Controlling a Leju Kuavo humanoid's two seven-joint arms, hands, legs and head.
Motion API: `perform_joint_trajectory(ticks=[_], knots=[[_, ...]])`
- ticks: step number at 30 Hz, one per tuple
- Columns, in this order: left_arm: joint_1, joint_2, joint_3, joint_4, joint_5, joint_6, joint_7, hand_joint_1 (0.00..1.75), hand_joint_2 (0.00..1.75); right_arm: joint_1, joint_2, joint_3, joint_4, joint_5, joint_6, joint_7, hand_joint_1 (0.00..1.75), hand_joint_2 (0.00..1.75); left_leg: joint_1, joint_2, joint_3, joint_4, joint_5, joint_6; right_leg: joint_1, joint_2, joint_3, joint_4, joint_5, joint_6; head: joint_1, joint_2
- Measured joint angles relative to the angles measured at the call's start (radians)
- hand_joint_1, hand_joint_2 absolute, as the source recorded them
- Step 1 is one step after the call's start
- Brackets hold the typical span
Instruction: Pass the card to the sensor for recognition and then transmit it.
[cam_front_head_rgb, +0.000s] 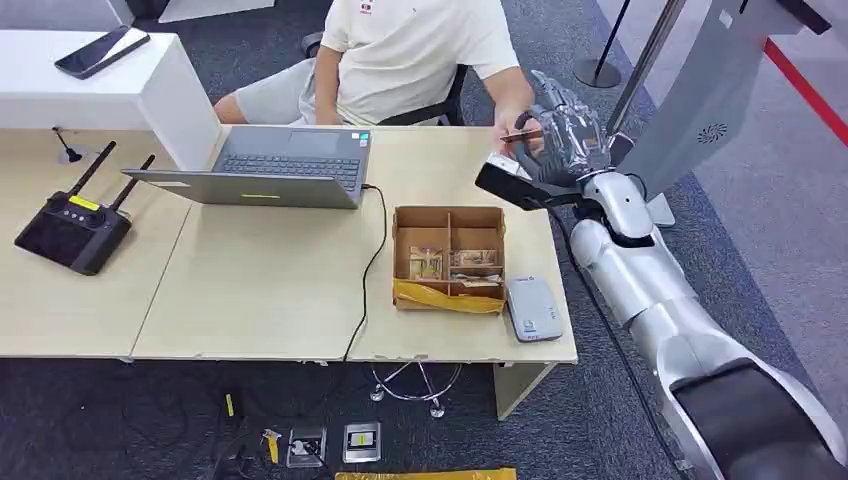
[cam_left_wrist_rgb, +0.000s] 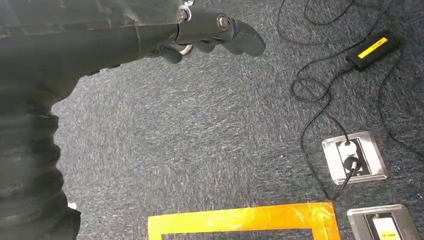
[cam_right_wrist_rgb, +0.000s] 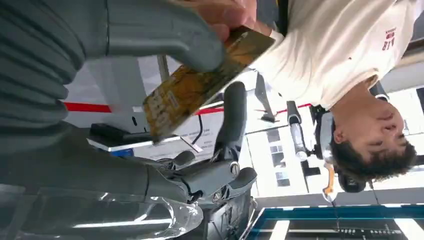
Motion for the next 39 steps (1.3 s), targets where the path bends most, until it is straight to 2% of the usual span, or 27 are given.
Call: perform_joint_trajectory(ticks=[10,13,18,22,26,31,39], knots=[[-0.006,0.000,0.000,0.000,-0.014,-0.012,0.004,0.00,1.75,0.002,0.006,0.011,0.057,-0.010,0.000,0.006,0.00,1.75,0.000,0.000,0.000,0.000,0.000,0.000,0.000,0.000,0.000,0.000,0.000,0.000,0.000,0.000],[-0.007,0.000,0.000,0.000,-0.009,-0.011,0.005,0.00,1.75,0.003,0.006,0.011,0.063,-0.048,0.008,0.002,0.00,1.75,0.000,0.000,0.000,0.000,0.000,0.000,0.000,0.000,0.000,0.000,0.000,0.000,0.000,0.000],[0.002,0.005,0.002,0.000,0.016,-0.008,-0.001,0.00,1.75,0.044,0.005,-0.011,0.011,-0.259,0.164,0.015,0.00,1.75,0.000,0.000,0.000,0.000,0.000,0.000,0.000,0.000,0.000,0.000,0.000,0.000,0.000,0.000],[0.009,0.010,0.002,0.000,0.021,-0.008,-0.002,0.00,1.75,0.073,-0.004,-0.029,-0.056,-0.317,0.217,0.029,0.00,1.75,0.000,0.001,0.000,0.000,0.000,0.000,0.000,0.002,-0.001,0.000,0.000,0.000,0.000,0.000],[0.012,0.013,0.002,0.000,0.024,-0.010,-0.002,0.00,1.75,0.124,-0.026,-0.048,-0.152,-0.456,0.356,0.078,0.00,1.75,0.000,0.001,0.000,0.000,0.000,0.000,0.000,0.001,-0.001,0.000,0.000,0.000,0.000,0.000],[0.015,0.018,0.002,0.002,0.028,-0.010,-0.003,0.00,1.75,0.195,-0.069,-0.071,-0.304,-0.552,0.447,0.131,0.00,1.75,0.000,0.001,0.001,0.000,0.000,0.000,0.000,0.000,0.000,0.000,0.000,0.000,0.000,0.000],[0.022,0.023,0.004,0.003,0.044,-0.006,-0.022,0.00,1.75,0.275,-0.131,-0.098,-0.473,-0.664,0.534,0.176,0.00,1.75,0.000,0.002,0.001,0.000,0.000,0.000,0.000,0.002,0.000,0.000,0.000,0.000,0.000,0.000]])
